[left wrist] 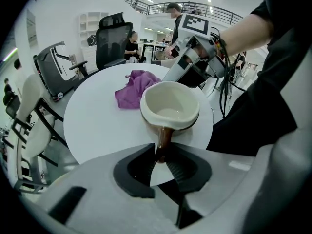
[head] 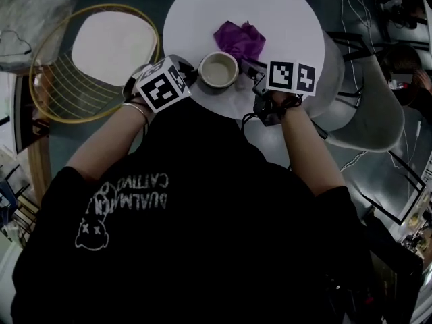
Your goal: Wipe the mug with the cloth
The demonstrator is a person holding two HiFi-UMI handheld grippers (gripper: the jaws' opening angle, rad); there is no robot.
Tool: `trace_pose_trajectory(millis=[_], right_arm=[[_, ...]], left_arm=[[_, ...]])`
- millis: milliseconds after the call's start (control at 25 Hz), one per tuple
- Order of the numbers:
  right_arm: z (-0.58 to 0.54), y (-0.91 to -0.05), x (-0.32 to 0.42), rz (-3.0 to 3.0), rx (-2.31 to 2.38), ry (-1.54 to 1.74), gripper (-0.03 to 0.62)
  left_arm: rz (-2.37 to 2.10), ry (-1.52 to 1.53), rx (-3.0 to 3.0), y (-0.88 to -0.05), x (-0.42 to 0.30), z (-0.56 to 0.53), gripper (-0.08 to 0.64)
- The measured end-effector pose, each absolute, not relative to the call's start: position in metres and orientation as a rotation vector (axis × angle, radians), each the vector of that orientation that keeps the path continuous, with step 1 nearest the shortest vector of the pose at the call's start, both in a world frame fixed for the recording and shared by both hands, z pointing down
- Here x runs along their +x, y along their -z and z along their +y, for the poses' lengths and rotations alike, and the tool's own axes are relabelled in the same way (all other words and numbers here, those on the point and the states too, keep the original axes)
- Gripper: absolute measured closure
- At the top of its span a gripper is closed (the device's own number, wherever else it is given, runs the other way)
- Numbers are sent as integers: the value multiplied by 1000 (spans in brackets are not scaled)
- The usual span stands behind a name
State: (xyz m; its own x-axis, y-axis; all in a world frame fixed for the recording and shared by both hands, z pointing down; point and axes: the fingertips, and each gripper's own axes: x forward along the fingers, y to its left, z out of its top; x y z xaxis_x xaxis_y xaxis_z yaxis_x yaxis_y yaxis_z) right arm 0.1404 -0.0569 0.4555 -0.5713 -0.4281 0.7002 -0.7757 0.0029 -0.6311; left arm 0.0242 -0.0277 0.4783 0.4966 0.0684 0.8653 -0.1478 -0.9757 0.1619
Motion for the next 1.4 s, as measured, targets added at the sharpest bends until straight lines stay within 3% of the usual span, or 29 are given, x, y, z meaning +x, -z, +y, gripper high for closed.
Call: trace_pose_trajectory(millis=[1400], right_arm=[[-12, -471, 104, -2046, 1233, -1716, 560]], left_arm=[[-210, -1588, 2434, -481, 10, -38, 494]])
